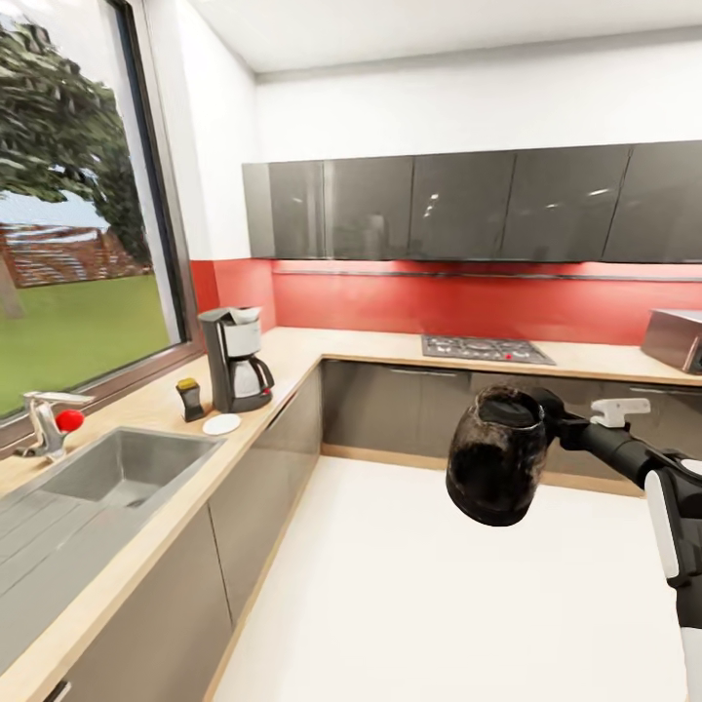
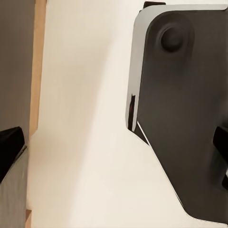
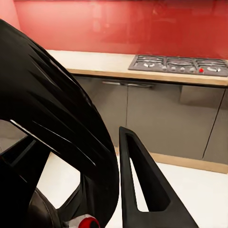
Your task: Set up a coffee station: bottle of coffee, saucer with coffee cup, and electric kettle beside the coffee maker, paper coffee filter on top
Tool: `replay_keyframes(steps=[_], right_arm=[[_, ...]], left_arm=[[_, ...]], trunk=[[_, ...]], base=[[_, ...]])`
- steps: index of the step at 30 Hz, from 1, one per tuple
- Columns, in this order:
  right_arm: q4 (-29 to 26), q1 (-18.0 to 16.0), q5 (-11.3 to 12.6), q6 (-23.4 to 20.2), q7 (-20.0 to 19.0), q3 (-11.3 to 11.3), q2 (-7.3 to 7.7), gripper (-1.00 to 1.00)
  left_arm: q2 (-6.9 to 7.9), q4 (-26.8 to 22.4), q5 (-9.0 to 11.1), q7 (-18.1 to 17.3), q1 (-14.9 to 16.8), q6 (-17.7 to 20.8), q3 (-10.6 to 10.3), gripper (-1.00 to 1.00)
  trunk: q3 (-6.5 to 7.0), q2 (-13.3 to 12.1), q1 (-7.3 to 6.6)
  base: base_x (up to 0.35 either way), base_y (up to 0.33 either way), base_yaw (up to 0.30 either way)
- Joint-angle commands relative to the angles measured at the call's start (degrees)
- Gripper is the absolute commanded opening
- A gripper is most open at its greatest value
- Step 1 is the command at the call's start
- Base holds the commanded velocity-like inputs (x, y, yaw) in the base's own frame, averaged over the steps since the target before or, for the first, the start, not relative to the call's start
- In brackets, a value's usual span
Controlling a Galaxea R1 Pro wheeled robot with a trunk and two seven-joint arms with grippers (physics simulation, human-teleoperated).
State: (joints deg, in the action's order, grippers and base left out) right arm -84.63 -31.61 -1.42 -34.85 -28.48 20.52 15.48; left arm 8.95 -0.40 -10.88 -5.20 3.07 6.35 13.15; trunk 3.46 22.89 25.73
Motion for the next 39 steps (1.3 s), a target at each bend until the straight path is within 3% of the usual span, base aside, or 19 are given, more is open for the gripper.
replay_keyframes(steps=[1,39], right_arm=[[-0.1,0.0,0.0,-0.3,-0.4,0.1,-0.01,-1.00],[0.0,0.0,-0.1,-0.3,-0.4,0.1,-0.01,-1.00]], left_arm=[[0.01,0.0,-0.6,-0.2,0.0,0.2,0.5,1.00],[-0.07,-0.2,-0.3,-0.2,0.0,0.2,0.6,1.00]], trunk=[[-0.02,0.0,0.05],[-0.02,0.0,0.05]], base=[[0.337,-0.105,0.000],[0.337,-0.014,0.000]])
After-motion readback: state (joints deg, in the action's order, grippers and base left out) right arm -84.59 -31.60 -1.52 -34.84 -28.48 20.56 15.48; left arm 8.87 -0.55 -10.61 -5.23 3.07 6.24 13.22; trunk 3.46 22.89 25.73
